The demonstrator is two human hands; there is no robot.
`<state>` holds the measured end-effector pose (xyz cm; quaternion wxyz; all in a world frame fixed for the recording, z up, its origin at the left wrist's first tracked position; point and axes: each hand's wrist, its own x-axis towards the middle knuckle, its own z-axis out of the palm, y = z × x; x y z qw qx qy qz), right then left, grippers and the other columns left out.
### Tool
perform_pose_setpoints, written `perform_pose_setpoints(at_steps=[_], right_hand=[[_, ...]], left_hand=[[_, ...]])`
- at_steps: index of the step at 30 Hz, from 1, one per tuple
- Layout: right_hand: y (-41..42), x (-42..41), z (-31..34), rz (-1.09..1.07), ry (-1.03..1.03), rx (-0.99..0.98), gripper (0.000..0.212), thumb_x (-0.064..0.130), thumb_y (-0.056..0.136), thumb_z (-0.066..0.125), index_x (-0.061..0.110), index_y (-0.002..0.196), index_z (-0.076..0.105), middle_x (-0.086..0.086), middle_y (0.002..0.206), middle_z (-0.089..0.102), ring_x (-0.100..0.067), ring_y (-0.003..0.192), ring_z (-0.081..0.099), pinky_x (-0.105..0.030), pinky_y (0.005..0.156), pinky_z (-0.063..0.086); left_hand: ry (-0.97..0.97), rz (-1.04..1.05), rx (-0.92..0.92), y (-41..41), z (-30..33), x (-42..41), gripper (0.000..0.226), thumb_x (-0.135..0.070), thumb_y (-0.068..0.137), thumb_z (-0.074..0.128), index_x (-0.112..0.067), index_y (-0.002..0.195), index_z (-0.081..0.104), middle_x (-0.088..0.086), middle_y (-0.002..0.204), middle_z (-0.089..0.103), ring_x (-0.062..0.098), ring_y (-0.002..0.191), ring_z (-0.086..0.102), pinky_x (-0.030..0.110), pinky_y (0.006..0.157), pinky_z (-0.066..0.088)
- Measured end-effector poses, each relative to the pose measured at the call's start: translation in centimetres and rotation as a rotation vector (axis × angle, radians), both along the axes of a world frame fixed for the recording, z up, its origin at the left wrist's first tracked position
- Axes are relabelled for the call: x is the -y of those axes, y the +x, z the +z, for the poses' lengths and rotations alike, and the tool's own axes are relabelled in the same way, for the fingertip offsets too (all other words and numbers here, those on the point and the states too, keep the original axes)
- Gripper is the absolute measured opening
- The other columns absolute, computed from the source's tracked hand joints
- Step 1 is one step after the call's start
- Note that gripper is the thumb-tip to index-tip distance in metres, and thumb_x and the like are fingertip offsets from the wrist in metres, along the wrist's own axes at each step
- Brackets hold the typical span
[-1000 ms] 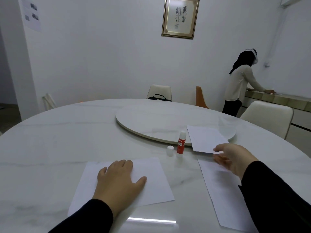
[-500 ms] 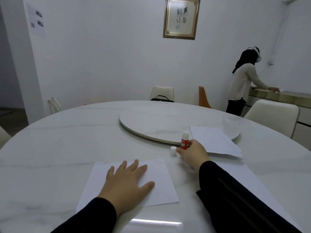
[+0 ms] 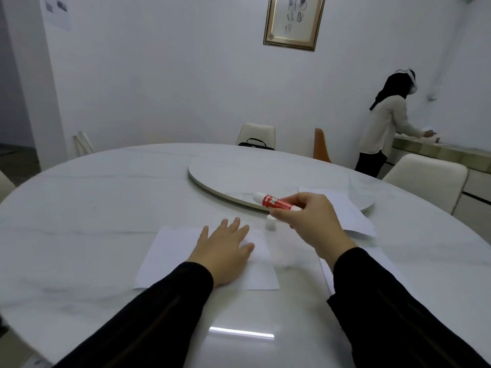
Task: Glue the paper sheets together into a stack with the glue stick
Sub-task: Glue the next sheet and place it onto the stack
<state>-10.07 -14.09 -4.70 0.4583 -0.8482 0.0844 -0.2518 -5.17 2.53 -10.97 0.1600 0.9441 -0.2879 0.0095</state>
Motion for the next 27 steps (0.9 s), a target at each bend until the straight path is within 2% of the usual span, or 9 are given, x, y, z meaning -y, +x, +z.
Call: perform_pose_setpoints(at_steps=[3,6,10,12,14,16,22,27], right_hand=[[0.5,-0.6,-0.8,0.045,0.339,0.076,0.013,0.013,0.069,0.079,0.022,0.071,0.07,0.008,0.07,0.067,-0.011,0.066,0.058,-0.024,0.06,0.046],[1.2,-1.1,-2.1,0.069,0.421,0.098,0.006,0.014,0.07,0.076,0.018,0.07,0.072,0.01,0.062,0.068,-0.008,0.058,0.056,-0.021,0.054,0.045],[2.1,-1.4,-3.7,-0.022,0.237,0.06,0.011,0.023,0.077,0.068,0.018,0.085,0.062,0.002,0.074,0.069,-0.003,0.055,0.062,-0.021,0.054,0.046],[2.4,-1.4,-4.2,-0.025,0.107,0.027,0.012,0.022,0.079,0.067,0.017,0.086,0.058,0.001,0.079,0.068,-0.009,0.062,0.064,-0.021,0.057,0.045],[2.6,-1.5,-4.7,-0.022,-0.022,0.008,0.011,0.023,0.081,0.065,0.017,0.085,0.058,0.002,0.08,0.066,-0.013,0.068,0.062,-0.018,0.055,0.041],[2.7,-1.6,-5.1,-0.012,-0.105,0.007,0.01,0.025,0.082,0.064,0.017,0.085,0.058,0.007,0.077,0.063,-0.007,0.064,0.057,-0.015,0.053,0.036],[2.5,-1.6,-5.1,-0.01,-0.213,-0.007,0.014,0.025,0.083,0.06,0.013,0.088,0.055,0.004,0.077,0.059,-0.008,0.063,0.051,-0.019,0.053,0.038],[1.6,-1.4,-4.7,0.0,-0.208,-0.046,0.01,0.024,0.078,0.061,0.019,0.078,0.052,0.008,0.07,0.055,-0.005,0.057,0.048,-0.015,0.049,0.033]], left_hand=[[0.082,0.0,0.019,0.3,-0.9,0.2,0.054,-0.041,0.096,0.02,-0.026,0.148,0.013,-0.004,0.16,0.003,0.017,0.147,0.0,0.044,0.117,-0.001],[0.121,0.001,0.025,0.4,-1.3,0.1,0.055,-0.041,0.096,0.016,-0.025,0.148,0.01,-0.004,0.16,0.002,0.017,0.147,0.0,0.044,0.117,-0.001],[0.142,-0.008,0.011,0.4,-1.4,0.2,0.055,-0.039,0.096,0.014,-0.026,0.149,0.004,-0.007,0.159,-0.005,0.013,0.146,-0.005,0.045,0.117,-0.003],[0.157,-0.008,0.01,0.4,-1.4,0.2,0.056,-0.038,0.096,0.013,-0.026,0.149,0.002,-0.009,0.159,-0.004,0.012,0.146,-0.004,0.046,0.117,-0.003],[0.162,-0.006,0.003,0.4,-1.2,0.3,0.056,-0.039,0.096,0.013,-0.027,0.149,0.001,-0.01,0.159,-0.004,0.012,0.146,-0.003,0.046,0.117,-0.004],[0.161,-0.003,-0.008,0.4,-1.0,0.4,0.056,-0.039,0.096,0.013,-0.027,0.149,0.001,-0.01,0.159,-0.003,0.011,0.146,-0.003,0.045,0.118,-0.004],[0.167,0.001,-0.032,0.2,-0.8,0.3,0.057,-0.04,0.095,0.013,-0.027,0.149,0.002,-0.01,0.159,-0.004,0.012,0.146,-0.004,0.045,0.118,-0.004],[0.164,0.005,-0.033,0.3,-0.9,0.3,0.057,-0.04,0.095,0.013,-0.028,0.149,0.002,-0.011,0.159,-0.004,0.011,0.146,-0.004,0.045,0.118,-0.005]])
